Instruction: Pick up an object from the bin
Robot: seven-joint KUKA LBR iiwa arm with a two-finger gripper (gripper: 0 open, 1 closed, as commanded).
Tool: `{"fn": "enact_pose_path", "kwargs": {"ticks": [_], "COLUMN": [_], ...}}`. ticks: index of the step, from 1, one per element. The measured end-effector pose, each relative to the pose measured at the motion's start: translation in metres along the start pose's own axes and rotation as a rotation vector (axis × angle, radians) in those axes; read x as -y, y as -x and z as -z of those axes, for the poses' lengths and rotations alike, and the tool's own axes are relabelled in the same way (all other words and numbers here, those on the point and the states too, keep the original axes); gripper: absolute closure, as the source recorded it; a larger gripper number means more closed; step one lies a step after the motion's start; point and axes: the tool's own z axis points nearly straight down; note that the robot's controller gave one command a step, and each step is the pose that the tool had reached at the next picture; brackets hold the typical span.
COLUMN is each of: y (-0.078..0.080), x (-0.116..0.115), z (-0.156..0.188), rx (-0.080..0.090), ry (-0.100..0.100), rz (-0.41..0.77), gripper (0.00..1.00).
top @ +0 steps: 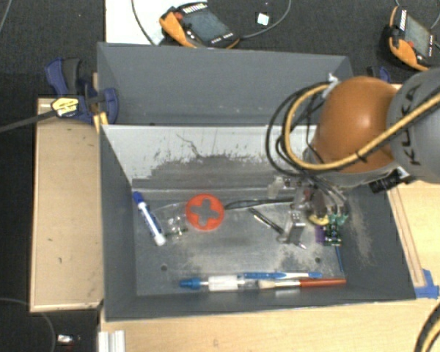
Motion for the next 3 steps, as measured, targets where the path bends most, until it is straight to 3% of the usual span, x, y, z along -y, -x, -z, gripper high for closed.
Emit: {"fn": "enact_pose_path", "kwargs": {"ticks": [1, 2, 3], "y": [0.002, 0.002, 0.000], "x": [0.000, 0.084, 0.094], "z": [0.003, -0.102, -0.117], "rx": [0.007, 0.009, 0.013], "ry": [0.000, 0.001, 0.003], "rz": [0.000, -0.210, -0.262], "gripper": [0.00, 0.00, 0.00]}}
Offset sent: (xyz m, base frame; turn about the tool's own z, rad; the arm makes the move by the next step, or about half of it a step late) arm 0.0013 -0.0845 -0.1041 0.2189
